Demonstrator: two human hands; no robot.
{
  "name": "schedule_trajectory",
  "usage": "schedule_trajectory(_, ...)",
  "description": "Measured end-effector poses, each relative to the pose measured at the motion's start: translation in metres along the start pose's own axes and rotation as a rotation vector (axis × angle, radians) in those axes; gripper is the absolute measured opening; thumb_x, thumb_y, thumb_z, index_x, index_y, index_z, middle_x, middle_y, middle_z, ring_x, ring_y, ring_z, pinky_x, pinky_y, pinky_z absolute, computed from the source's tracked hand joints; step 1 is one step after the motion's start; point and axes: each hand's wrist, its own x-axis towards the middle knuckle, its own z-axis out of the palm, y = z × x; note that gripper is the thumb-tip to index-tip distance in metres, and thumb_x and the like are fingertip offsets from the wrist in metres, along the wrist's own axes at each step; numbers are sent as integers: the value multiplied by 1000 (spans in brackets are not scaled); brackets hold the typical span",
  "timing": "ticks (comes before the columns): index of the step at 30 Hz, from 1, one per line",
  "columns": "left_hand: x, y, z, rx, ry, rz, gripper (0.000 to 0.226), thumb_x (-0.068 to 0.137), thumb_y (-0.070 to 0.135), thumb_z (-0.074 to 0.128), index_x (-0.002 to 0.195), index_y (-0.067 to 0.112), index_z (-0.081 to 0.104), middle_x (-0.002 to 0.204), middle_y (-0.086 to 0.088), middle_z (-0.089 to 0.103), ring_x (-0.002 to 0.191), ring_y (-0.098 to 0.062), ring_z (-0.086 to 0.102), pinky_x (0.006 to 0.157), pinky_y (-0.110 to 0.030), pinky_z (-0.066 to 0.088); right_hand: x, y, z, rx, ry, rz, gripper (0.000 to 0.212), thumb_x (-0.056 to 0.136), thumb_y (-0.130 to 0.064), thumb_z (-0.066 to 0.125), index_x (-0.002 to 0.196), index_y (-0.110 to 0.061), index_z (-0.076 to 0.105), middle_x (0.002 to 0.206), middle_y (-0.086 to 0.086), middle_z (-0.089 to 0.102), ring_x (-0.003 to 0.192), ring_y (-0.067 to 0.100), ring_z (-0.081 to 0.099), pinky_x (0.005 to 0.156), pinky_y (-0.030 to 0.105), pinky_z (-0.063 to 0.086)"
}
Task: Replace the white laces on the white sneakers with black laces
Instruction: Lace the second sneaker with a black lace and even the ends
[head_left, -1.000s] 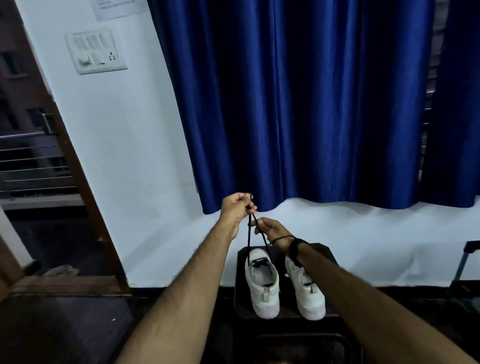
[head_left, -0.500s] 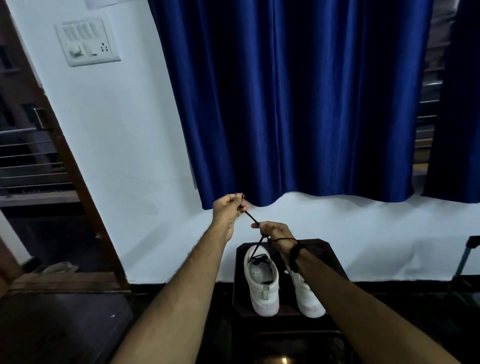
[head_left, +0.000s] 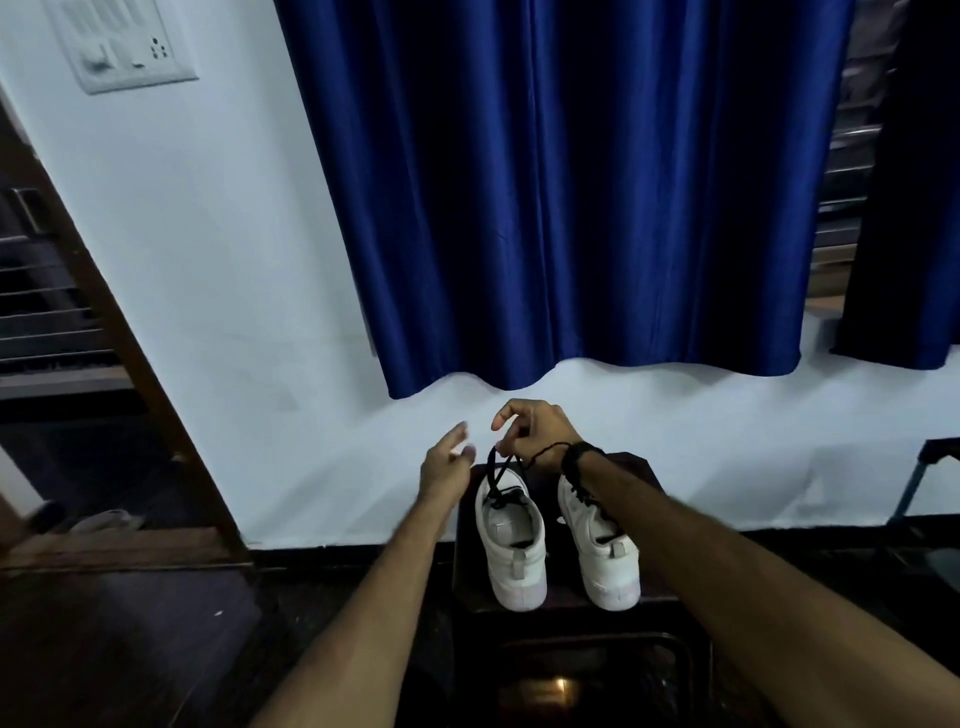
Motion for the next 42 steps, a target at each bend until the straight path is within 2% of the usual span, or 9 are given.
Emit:
schedule_trajectory(4, -10, 16, 12, -318, -359, -37, 32, 107, 25, 35, 122, 18, 63, 104, 2, 71, 90, -7, 64, 74, -17, 46, 5, -1, -5, -79, -20, -49, 15, 75, -12, 71, 86, -22, 67, 67, 0, 72, 62, 9, 67, 61, 19, 53)
schedule_trajectory(9, -7, -3, 21, -449, -424, -115, 31, 105, 23, 41, 105, 12, 70, 94, -7, 73, 86, -16, 64, 76, -25, 46, 8, 5, -10, -160, -33, -37, 20, 79, -5, 70, 93, -18, 75, 67, -7, 70, 68, 3, 67, 62, 5, 45)
schedule_trajectory(15, -2, -16, 23, -342, -321, -139, 13, 91, 10, 66, 99, 8, 76, 90, -9, 75, 87, -18, 67, 94, -35, 51, 7, 19, -5, -151, 51, 22, 12, 78, -10, 76, 84, -20, 78, 75, -4, 74, 71, 1, 68, 73, 7, 48)
schedule_trajectory(19, 6, -6, 17, -81, -253, 6, 15, 82, 5, 76, 96, 2, 76, 78, 0, 75, 74, -5, 66, 80, -19, 51, 2, 26, -4, -105, 115, 30, 14, 79, -7, 75, 88, -17, 79, 78, -3, 75, 71, 1, 69, 73, 5, 48)
schedule_trajectory(24, 20, 11, 20, 285, -136, 108, 12, 70, 14, 87, 80, 17, 80, 71, 7, 73, 71, -3, 69, 77, -17, 54, -27, 48, 19, -109, 288, 65, 14, 79, -13, 74, 90, -20, 79, 87, -4, 76, 83, 7, 68, 80, 18, 52)
schedule_trajectory(29, 11, 14, 27, 182, -127, 37, 13, 66, 5, 86, 71, 15, 79, 69, 0, 75, 64, -7, 68, 76, -24, 59, -40, 58, 53, -5, 404, 173, 17, 81, -16, 69, 92, -24, 78, 88, -4, 76, 85, 11, 69, 81, 24, 51)
schedule_trajectory(35, 10, 10, 23, 130, -6, -50, 11, 66, 8, 86, 68, 14, 78, 67, 0, 74, 64, -13, 71, 72, -28, 61, -40, 54, 71, 217, 291, 204, 22, 81, -24, 70, 101, -31, 75, 90, -13, 74, 86, -1, 67, 66, 0, 41)
schedule_trajectory(38, 9, 10, 24, 133, 20, -108, 10, 65, 13, 85, 65, 19, 77, 65, 5, 73, 63, -16, 72, 74, -33, 61, -38, 50, 74, 188, 291, 215, 17, 77, -41, 75, 93, -36, 75, 74, -13, 72, 68, -7, 63, 55, 2, 37)
schedule_trajectory(42, 5, 12, 30, 125, 70, -109, 11, 61, 20, 87, 64, 23, 76, 64, 10, 72, 65, -10, 72, 74, -32, 61, -29, 50, 82, 156, 396, 236, 11, 78, -33, 73, 87, -30, 77, 79, -9, 75, 71, 1, 65, 62, 14, 45)
